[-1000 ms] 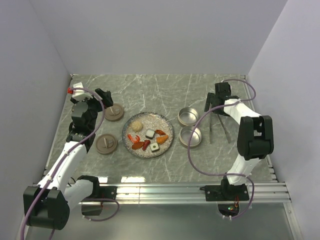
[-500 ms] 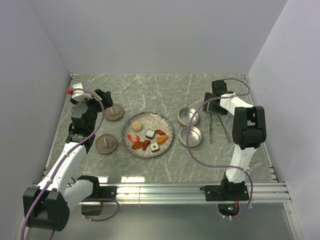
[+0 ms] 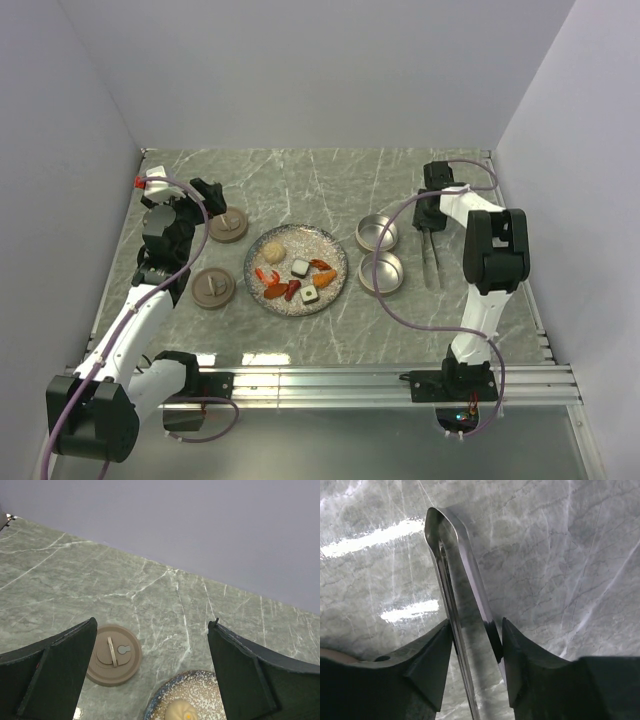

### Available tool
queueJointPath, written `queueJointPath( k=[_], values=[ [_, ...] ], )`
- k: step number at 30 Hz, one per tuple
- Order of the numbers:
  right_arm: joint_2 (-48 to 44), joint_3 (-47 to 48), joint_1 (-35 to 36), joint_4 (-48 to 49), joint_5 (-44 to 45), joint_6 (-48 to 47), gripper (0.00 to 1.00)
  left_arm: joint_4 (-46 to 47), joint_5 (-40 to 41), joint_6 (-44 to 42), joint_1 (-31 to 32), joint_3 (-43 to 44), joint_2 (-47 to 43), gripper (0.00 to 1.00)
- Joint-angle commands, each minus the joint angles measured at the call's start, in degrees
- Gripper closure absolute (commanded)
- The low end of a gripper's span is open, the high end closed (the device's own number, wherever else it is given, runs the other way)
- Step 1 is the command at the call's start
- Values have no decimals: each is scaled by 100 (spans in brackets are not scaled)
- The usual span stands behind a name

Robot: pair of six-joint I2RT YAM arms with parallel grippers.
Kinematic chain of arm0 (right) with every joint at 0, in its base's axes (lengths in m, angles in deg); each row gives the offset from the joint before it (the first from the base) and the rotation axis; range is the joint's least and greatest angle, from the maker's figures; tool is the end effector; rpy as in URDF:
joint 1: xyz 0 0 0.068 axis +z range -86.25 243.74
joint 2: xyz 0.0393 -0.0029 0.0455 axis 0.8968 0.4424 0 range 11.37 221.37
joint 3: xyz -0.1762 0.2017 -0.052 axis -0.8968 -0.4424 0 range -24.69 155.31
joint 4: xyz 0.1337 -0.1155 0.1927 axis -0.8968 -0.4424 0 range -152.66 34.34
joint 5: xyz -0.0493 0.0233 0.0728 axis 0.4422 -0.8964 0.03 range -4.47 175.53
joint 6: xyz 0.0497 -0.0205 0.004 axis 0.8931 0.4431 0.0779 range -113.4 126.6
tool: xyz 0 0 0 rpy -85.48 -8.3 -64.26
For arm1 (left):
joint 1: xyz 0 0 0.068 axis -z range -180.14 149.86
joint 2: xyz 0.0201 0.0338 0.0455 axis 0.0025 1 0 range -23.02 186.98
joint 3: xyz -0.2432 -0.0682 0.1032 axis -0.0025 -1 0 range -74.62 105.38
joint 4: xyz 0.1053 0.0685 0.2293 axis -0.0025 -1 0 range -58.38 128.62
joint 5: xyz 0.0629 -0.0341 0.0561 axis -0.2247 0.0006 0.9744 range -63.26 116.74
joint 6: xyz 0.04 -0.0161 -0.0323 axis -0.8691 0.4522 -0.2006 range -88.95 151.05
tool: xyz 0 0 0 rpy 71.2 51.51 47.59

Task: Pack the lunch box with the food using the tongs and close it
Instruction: Grab the clamp with the right arm

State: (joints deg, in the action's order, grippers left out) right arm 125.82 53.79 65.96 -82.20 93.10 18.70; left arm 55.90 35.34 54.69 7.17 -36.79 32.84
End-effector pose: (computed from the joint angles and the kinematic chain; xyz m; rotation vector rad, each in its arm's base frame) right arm 0.4132 0.0114 0.1615 0.2708 2.6347 -0.0933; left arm 0.2312 -0.0245 0.3119 -0.3420 1.5547 -0.3032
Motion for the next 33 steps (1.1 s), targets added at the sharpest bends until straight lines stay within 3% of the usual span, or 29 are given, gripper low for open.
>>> queueJointPath(
  k=[1,14,26,30,33],
  values=[
    [-387,-104,-37,78,51,47,52,232,-122,-17,-10,23,-66,1],
    [-3534,-1774,287,1168,534,-23,55,267,-139,-17,-10,23,-22,0],
    [-5178,-2047,2071,2285,2283,-805,54,294,-113,-17,-10,-56,-136,1],
    [-5583,-2021,2441,2557,2004,-946,53,320,-131,-8,-10,-82,-198,1],
    [-5531,-1950,2617,2637,1231,-911,52,320,-192,0,-10,-91,-198,1]
  ],
)
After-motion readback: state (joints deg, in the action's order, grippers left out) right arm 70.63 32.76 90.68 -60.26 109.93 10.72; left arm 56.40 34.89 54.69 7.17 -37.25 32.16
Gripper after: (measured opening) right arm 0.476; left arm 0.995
